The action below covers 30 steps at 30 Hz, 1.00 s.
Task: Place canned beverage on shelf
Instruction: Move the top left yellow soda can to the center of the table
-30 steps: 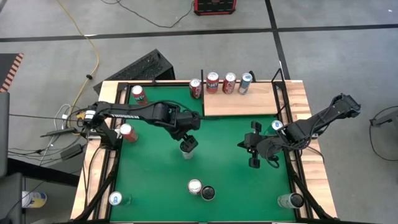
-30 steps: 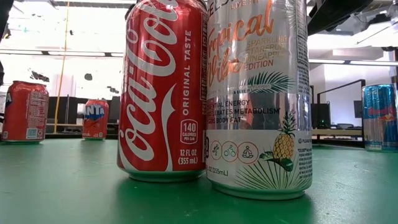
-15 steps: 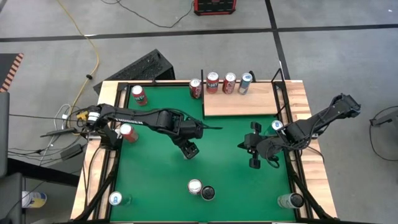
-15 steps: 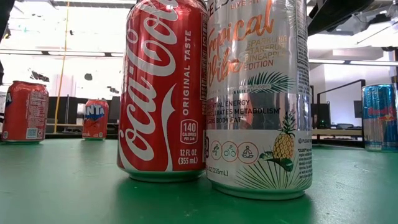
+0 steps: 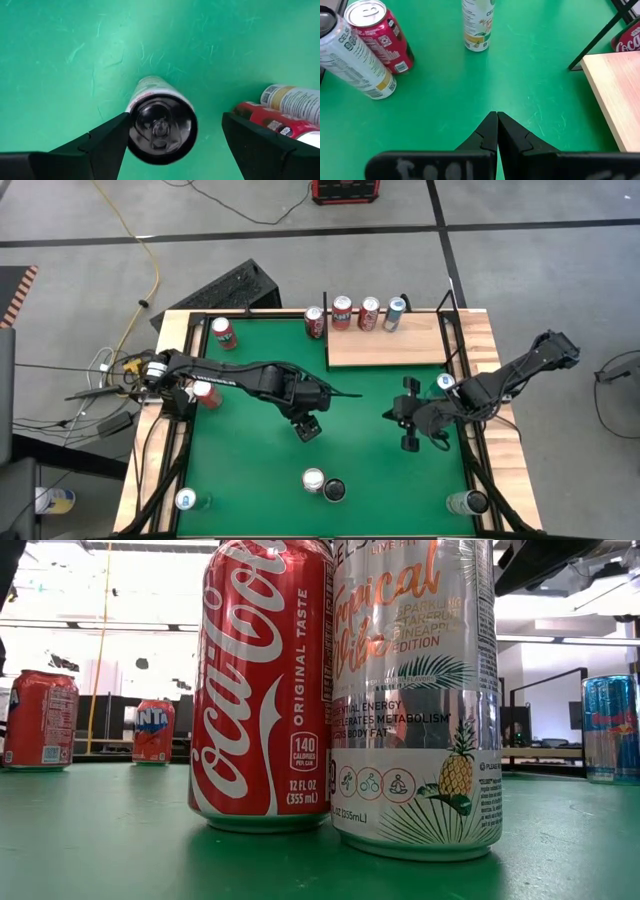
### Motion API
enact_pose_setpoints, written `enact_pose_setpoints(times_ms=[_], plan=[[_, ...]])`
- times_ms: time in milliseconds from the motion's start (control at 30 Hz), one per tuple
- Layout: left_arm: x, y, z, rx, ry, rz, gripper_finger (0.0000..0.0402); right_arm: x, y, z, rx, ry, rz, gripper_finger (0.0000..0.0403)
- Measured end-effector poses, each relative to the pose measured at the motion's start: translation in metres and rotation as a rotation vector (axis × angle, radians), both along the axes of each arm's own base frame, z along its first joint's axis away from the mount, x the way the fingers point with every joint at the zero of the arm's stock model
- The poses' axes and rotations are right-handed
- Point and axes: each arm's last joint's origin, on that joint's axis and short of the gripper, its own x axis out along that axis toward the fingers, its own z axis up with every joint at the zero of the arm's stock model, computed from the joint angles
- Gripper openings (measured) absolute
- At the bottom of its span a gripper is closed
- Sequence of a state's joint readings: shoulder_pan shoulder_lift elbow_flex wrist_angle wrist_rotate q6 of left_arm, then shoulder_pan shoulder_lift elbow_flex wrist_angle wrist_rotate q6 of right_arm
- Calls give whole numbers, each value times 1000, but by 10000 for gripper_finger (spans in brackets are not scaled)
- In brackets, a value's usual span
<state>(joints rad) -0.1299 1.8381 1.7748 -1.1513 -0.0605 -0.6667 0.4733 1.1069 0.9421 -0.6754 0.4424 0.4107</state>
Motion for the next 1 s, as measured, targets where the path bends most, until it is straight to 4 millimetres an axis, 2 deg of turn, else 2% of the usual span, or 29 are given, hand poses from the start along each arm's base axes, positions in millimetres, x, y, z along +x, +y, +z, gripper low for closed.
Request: enact_pose_setpoints(times_ms=[767, 1000], plan=[[0, 3, 0, 39, 4, -90, 302, -1, 1, 0, -2, 0, 6, 30], [-3, 5, -1, 99, 36, -91, 302, -1, 1, 0, -4, 1, 8, 30]])
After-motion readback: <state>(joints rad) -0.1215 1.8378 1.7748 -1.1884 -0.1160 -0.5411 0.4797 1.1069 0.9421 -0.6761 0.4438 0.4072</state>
